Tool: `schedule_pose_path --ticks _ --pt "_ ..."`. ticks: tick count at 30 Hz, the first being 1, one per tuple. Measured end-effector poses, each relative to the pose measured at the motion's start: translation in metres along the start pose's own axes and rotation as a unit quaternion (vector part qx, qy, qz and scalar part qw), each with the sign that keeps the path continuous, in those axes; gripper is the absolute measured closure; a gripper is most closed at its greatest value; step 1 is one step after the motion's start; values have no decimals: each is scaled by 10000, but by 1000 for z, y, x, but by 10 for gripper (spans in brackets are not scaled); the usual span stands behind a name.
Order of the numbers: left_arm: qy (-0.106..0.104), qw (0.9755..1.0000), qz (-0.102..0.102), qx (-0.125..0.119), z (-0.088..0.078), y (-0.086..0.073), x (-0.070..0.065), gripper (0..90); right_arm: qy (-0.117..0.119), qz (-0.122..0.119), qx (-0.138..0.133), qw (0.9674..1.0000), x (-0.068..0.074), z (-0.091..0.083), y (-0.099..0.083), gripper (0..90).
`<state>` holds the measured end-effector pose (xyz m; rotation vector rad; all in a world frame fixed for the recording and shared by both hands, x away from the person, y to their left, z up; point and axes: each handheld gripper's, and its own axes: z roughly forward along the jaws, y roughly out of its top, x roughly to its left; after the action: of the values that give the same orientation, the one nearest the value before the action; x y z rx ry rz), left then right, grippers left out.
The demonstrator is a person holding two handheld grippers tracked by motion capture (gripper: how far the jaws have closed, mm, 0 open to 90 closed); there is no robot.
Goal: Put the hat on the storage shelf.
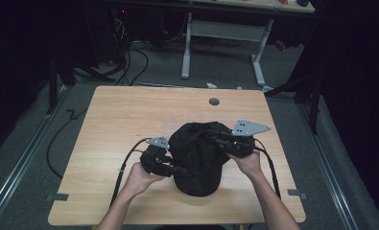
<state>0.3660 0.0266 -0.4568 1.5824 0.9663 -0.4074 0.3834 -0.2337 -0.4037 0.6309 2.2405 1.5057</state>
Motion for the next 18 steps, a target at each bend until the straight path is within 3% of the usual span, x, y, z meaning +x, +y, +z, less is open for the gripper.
schedule_pose_path --ticks 11,15,18 --pt "-317 9995 14 -37 -7 0 -8 706 -76 -17 -48 10000 0 0 2 734" --pt "-455 9987 158 -166 -12 0 -16 745 -133 86 -102 9998 -3 -3 3 664" --pt "-639 9977 115 -218 -16 1 -19 764 -109 196 -76 9997 -5 -6 2 628"
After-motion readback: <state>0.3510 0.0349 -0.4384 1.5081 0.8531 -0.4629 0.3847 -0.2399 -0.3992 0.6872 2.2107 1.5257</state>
